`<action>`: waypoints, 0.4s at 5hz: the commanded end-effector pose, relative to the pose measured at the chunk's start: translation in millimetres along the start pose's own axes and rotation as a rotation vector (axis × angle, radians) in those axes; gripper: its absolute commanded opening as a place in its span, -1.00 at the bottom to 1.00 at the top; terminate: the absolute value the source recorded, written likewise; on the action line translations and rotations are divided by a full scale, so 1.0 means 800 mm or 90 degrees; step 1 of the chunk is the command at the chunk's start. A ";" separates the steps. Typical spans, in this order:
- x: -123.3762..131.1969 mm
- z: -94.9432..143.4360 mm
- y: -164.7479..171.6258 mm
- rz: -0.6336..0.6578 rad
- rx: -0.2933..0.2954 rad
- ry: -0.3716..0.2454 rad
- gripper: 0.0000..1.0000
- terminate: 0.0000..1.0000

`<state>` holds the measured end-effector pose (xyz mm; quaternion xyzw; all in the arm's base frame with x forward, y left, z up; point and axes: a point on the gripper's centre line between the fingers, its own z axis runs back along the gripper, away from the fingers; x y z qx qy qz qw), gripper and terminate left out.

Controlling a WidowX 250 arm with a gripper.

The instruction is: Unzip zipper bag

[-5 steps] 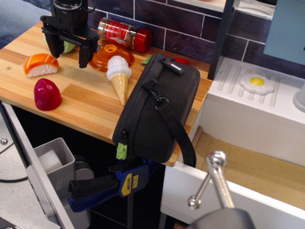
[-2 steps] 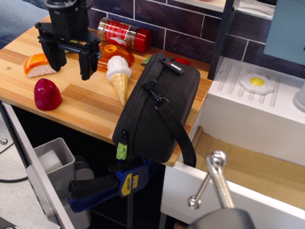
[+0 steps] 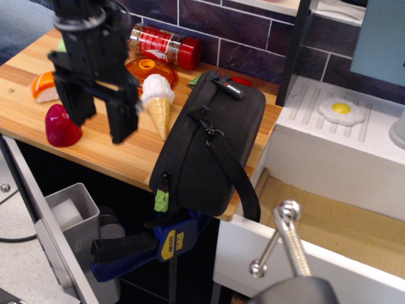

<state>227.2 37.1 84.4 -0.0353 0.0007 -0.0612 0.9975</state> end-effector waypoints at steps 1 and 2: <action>-0.030 0.001 -0.041 -0.025 0.018 -0.020 1.00 -1.00; -0.033 0.004 -0.049 -0.024 0.024 -0.024 1.00 -1.00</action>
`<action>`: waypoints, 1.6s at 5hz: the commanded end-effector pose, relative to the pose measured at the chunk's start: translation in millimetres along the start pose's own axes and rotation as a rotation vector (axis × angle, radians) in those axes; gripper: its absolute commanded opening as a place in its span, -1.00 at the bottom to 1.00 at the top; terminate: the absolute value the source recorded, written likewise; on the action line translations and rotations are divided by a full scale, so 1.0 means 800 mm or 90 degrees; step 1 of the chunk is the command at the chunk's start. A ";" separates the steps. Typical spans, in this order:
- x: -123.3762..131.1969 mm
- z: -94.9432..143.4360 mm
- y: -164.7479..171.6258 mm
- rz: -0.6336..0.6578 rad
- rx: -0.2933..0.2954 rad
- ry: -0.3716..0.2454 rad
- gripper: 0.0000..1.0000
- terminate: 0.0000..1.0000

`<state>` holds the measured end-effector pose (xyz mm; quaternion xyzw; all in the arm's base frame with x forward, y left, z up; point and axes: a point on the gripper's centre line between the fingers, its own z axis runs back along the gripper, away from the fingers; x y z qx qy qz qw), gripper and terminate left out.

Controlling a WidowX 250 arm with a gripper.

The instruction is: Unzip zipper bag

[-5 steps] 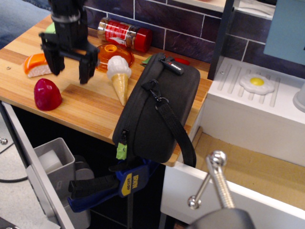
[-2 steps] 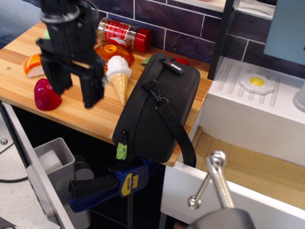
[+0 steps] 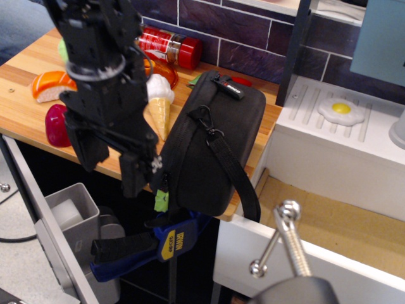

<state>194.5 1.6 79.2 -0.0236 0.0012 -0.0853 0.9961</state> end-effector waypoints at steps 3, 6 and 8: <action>0.033 -0.012 -0.038 0.078 0.025 0.019 1.00 -1.00; 0.038 -0.028 -0.041 0.097 0.016 -0.022 -1.00 -1.00; 0.052 -0.009 -0.039 0.125 -0.002 -0.046 -1.00 -1.00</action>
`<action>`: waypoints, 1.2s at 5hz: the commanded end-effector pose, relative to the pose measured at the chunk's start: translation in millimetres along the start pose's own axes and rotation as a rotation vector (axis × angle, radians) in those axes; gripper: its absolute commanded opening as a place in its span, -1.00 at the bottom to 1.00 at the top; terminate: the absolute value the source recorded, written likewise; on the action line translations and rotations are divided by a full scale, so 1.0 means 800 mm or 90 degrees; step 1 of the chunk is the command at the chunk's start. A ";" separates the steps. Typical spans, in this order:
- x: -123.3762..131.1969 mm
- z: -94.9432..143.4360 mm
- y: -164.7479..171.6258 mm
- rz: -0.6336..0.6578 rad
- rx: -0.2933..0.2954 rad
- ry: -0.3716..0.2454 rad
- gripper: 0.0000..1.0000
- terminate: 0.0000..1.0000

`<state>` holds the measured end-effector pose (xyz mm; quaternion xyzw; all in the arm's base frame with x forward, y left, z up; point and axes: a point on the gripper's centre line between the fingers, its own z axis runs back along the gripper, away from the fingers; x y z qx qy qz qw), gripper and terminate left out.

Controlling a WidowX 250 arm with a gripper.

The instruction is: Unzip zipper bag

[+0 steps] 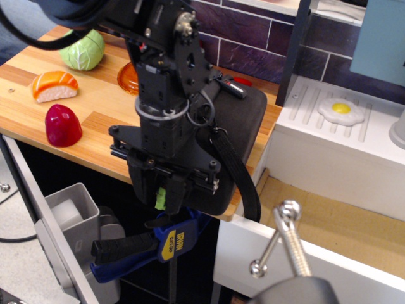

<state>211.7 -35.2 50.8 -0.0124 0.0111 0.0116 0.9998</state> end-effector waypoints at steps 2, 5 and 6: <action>0.056 0.087 -0.009 0.048 -0.072 -0.111 -1.00 -1.00; 0.114 0.166 -0.011 0.126 -0.127 -0.167 -1.00 -1.00; 0.130 0.177 -0.014 0.118 -0.134 -0.121 -1.00 -1.00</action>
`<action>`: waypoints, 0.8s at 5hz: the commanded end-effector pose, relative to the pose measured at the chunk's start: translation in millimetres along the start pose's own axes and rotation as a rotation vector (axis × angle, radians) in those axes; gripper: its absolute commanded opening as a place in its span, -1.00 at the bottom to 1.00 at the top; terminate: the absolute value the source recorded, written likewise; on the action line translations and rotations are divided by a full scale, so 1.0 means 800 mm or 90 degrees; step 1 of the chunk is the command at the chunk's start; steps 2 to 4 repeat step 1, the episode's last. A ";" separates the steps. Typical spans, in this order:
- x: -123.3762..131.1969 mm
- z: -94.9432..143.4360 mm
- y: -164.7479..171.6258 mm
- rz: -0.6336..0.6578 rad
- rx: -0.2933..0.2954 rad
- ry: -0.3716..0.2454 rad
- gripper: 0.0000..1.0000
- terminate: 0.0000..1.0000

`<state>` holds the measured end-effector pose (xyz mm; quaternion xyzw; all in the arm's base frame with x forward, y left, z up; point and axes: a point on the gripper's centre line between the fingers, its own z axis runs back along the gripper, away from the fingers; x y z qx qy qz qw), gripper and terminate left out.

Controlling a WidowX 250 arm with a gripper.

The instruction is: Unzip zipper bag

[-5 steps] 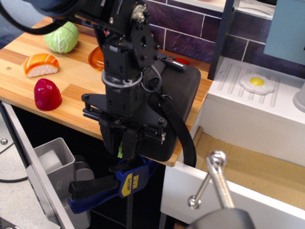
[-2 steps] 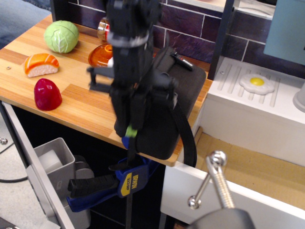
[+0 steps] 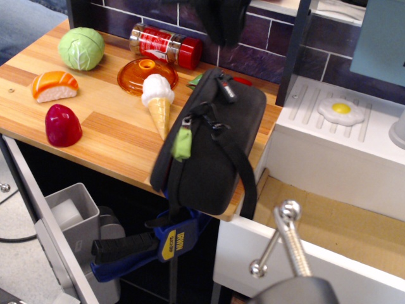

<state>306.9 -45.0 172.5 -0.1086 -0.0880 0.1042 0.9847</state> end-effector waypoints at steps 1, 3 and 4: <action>0.029 0.027 0.008 0.001 0.033 -0.024 1.00 1.00; 0.029 0.027 0.008 0.001 0.033 -0.024 1.00 1.00; 0.029 0.027 0.008 0.001 0.033 -0.024 1.00 1.00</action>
